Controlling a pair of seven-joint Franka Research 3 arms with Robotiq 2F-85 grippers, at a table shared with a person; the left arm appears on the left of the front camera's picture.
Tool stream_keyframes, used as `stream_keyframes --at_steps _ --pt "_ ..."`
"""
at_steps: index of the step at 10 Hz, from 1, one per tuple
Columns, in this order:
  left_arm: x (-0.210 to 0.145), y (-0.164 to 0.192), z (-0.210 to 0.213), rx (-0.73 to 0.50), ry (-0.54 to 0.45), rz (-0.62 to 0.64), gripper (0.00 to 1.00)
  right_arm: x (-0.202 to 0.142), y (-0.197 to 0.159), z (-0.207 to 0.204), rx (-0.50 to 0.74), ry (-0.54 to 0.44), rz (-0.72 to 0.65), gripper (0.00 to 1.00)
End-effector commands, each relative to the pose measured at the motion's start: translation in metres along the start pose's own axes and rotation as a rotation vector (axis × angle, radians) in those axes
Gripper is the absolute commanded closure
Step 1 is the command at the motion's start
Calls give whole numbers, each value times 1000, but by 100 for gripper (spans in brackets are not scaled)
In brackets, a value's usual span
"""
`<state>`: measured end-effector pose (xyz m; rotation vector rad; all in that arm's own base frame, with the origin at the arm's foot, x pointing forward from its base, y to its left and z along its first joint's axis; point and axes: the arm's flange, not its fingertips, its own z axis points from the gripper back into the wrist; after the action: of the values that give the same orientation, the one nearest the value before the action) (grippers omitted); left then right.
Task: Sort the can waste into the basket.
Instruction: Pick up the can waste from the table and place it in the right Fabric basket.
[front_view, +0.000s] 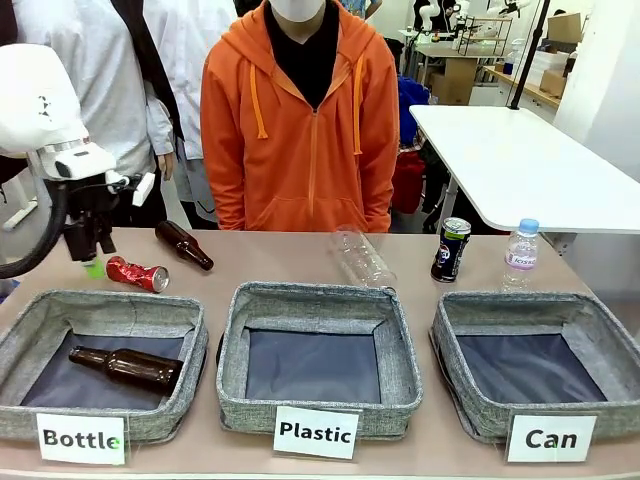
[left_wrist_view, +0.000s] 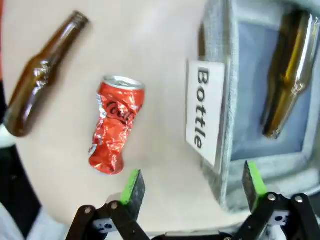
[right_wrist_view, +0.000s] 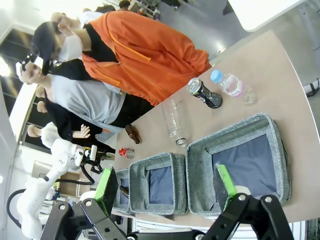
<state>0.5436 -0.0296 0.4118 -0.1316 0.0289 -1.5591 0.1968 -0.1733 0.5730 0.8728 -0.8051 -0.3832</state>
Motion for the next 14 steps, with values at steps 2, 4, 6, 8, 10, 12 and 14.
stream_keyframes --at_steps 2,4,6,8,10,12,14 --pt "-2 -27 10 310 -55 -421 0 2 3 -1 25 -7 3 0" --pt "-1 -5 3 49 53 -156 0 2 3 -1 25 -7 3 0" --pt "1 -4 10 172 71 -405 0 2 3 -1 25 -7 3 0" --pt "-5 10 -7 210 28 -487 0 2 3 -1 25 -7 3 0" --pt "-12 30 -18 188 6 -482 0 2 3 -1 25 -7 3 0" --pt "-16 44 -35 145 -73 -490 0 2 3 -1 25 -7 3 0" --pt "-12 64 -52 98 -120 -497 0 2 3 -1 25 -7 3 0"
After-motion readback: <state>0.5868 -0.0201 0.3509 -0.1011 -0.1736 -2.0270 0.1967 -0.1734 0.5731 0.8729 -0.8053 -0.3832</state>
